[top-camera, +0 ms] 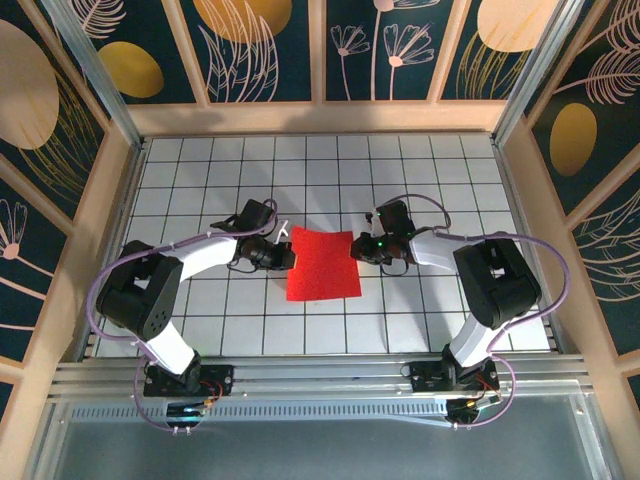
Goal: Fold a paper plane with a square sheet of paper (fold left side to right side)
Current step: First fold in half a square sheet of paper at the center of the table.
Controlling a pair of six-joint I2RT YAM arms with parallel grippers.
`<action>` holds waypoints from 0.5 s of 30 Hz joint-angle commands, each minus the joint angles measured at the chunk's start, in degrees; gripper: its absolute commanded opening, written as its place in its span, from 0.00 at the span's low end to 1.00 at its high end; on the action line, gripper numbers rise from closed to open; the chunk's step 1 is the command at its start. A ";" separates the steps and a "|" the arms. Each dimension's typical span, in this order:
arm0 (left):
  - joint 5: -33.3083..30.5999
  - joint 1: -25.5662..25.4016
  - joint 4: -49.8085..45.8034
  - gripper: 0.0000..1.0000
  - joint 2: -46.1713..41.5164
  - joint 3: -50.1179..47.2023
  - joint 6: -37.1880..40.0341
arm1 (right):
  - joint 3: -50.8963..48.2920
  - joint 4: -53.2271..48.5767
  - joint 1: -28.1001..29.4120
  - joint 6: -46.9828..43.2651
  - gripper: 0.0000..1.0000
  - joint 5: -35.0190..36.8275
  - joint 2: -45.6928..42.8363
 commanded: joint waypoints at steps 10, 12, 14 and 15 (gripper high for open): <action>3.18 0.28 -1.66 0.10 0.60 3.55 0.73 | 0.73 -4.64 2.30 -1.29 0.13 2.78 2.98; 5.63 0.28 0.86 0.20 0.27 3.30 -1.02 | 0.16 -4.40 2.43 -0.84 0.12 2.84 2.58; 7.98 0.28 3.53 0.26 0.23 2.95 -2.72 | -0.63 -3.50 2.46 -0.10 0.13 2.41 2.17; 9.23 0.28 5.00 0.31 0.11 2.71 -3.62 | -1.00 -3.09 2.44 0.34 0.12 2.32 1.93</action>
